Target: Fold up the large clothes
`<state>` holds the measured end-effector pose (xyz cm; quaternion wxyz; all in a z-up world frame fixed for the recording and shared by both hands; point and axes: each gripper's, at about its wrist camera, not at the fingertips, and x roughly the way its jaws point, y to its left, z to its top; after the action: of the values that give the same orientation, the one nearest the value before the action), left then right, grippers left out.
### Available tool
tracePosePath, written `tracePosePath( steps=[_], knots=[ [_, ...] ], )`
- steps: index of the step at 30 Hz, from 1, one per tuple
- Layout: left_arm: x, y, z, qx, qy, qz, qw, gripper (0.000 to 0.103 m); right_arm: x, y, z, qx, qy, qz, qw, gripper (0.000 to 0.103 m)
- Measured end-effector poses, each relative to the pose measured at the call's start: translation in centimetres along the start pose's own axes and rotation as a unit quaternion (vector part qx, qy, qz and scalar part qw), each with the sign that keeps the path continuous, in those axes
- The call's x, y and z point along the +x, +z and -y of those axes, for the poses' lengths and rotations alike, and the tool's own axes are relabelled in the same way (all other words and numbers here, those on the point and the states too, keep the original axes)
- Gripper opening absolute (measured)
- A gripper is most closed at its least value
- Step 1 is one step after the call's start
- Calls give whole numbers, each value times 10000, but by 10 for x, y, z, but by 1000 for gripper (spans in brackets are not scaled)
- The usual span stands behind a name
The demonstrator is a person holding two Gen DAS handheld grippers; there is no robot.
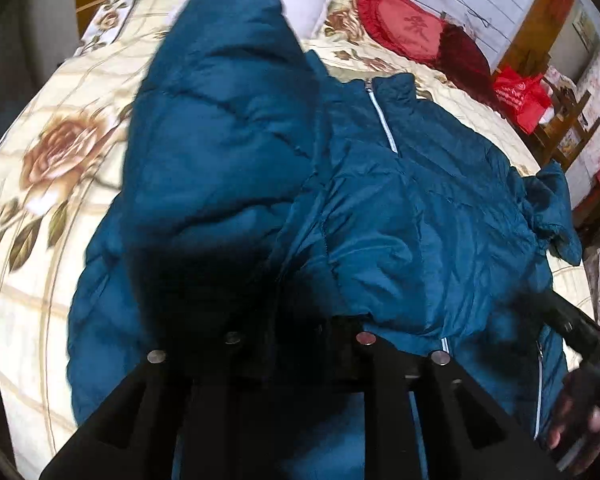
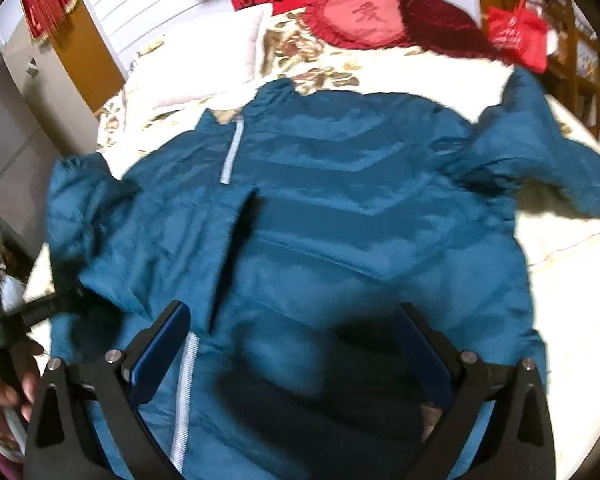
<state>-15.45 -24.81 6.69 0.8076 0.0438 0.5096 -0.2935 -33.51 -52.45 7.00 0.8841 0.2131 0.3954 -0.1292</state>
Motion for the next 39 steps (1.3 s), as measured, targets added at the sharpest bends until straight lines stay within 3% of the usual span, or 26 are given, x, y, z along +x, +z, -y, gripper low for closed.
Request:
tracePosePath(
  steps=[3,6,9,11,12,13,15,16,18,23,26,31,39],
  knots=[
    [-19,-9,-7,-85,-115,200,9997,62,19,7,-12,15,209,-63,9998,103],
    [-34,-13,-12,-194,-512,476,9974,67,43,11,-25,26,305,-302,9991,103],
    [-34,-10,-18,-179,-796,458,9956,69,66,9,-37,-47,360,-427,9984,101],
    [-39,-11,-29,-305,-893,572,9939,69,69,7,-43,-236,186,-195,9994,88],
    [-43,-10,-34,-345,-896,655,9932,69,69,8,-45,-283,212,-133,9993,74],
    [-45,-8,-37,-373,-875,730,9928,69,71,8,-46,-345,389,-97,9986,54],
    [-52,-8,-47,-468,-797,942,9912,69,71,13,-49,-523,481,-100,9974,33],
    [-56,-6,-53,-544,-783,1042,9900,69,67,17,-51,-658,427,-23,9969,25],
    [-60,-5,-62,-712,-862,1148,9871,69,52,29,-49,-839,333,250,9956,19],
    [-57,0,-77,-977,-780,1280,9839,69,13,64,-26,-987,-348,1060,9888,15],
    [-41,3,-80,-1006,-615,1143,9864,69,9,85,-9,-990,-801,1260,9838,14],
    [-16,7,-82,-1008,-304,942,9900,69,30,110,23,-938,-1380,1207,9786,13],
    [-7,10,-77,-794,261,1038,9911,69,72,107,56,-691,-1696,803,9798,12]
  ],
)
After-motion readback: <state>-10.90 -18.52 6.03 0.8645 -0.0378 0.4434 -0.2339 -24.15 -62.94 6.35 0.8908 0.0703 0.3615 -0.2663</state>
